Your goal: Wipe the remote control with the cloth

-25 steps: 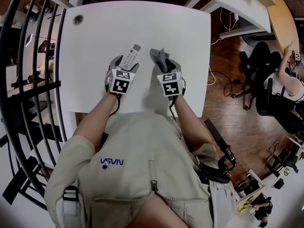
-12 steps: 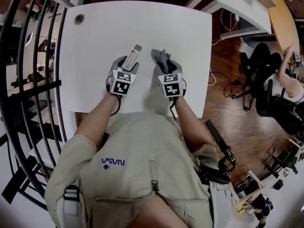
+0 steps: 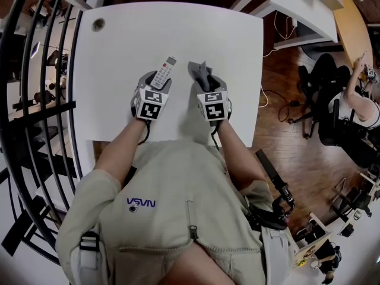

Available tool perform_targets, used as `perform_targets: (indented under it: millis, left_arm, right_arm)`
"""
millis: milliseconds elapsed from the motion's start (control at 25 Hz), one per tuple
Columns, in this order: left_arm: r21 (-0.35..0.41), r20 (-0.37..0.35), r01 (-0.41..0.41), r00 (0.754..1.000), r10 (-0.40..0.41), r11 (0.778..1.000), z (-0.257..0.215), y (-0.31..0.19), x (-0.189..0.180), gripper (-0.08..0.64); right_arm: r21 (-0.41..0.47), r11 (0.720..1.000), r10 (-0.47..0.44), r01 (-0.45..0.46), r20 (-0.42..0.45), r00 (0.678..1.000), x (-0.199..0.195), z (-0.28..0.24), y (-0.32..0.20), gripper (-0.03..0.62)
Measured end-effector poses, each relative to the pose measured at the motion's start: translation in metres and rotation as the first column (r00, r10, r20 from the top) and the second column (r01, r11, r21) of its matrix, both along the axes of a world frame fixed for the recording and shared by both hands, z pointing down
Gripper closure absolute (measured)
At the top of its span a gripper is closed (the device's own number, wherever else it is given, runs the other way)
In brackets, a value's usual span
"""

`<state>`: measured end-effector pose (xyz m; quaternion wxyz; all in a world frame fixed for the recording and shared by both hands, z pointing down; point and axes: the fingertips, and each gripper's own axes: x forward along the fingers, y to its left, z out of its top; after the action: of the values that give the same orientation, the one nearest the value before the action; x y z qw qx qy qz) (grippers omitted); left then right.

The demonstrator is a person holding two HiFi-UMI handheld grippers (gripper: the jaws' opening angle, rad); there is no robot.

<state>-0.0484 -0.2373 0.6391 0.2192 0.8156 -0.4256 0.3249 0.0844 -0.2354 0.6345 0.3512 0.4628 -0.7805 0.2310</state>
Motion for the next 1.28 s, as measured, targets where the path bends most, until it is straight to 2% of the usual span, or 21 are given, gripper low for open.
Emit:
perform_targets:
  millis: [80, 160, 200, 400, 480, 640, 800, 920, 1080, 1280]
  left_arm:
    - [0.01, 0.003, 0.002, 1.0, -0.002, 1.0, -0.003, 0.0, -0.002, 0.319]
    - [0.026, 0.001, 0.0, 1.0, 0.0, 1.0, -0.006, 0.0, -0.003, 0.319]
    - [0.035, -0.002, -0.001, 1.0, 0.001, 0.999, -0.006, 0.001, -0.003, 0.319]
    - [0.073, -0.011, -0.003, 1.0, 0.004, 0.997, -0.017, 0.004, -0.003, 0.319]
    - [0.086, -0.016, -0.006, 1.0, 0.007, 0.996, -0.03, 0.006, -0.004, 0.319]
    - [0.108, -0.035, -0.014, 0.999, 0.018, 0.994, -0.058, 0.013, -0.004, 0.319]
    - [0.181, -0.035, -0.052, 0.998, 0.059, 0.982, -0.088, 0.02, 0.004, 0.319]
    - [0.246, -0.03, -0.092, 0.994, 0.102, 0.965, -0.115, 0.027, 0.012, 0.319]
    - [0.336, -0.02, -0.148, 0.986, 0.164, 0.93, -0.153, 0.036, 0.022, 0.319]
    - [0.462, -0.009, -0.206, 0.972, 0.237, 0.863, -0.198, 0.053, 0.034, 0.319]
  right_arm:
    - [-0.004, 1.0, -0.004, 0.004, -0.006, 1.0, 0.0, 0.0, 0.0, 0.414]
    - [-0.01, 1.0, -0.008, 0.008, -0.018, 1.0, 0.0, 0.0, 0.001, 0.519]
    - [-0.013, 1.0, -0.009, 0.009, -0.023, 1.0, 0.0, 0.001, 0.002, 0.531]
    - [-0.017, 1.0, 0.005, -0.006, -0.014, 1.0, 0.001, -0.003, 0.004, 0.557]
    - [0.006, 1.0, 0.022, -0.022, 0.004, 1.0, 0.001, -0.012, 0.005, 0.558]
    - [0.102, 0.994, 0.032, -0.036, 0.042, 0.999, -0.008, -0.049, 0.005, 0.56]
    - [0.229, 0.973, 0.023, -0.043, 0.088, 0.996, -0.019, -0.102, 0.006, 0.56]
    - [0.328, 0.944, 0.001, -0.035, 0.102, 0.995, -0.025, -0.149, 0.008, 0.56]
    - [0.439, 0.898, -0.047, 0.012, 0.069, 0.997, -0.032, -0.201, 0.008, 0.56]
    - [0.529, 0.847, -0.083, 0.057, 0.025, 0.996, -0.042, -0.244, 0.018, 0.56]
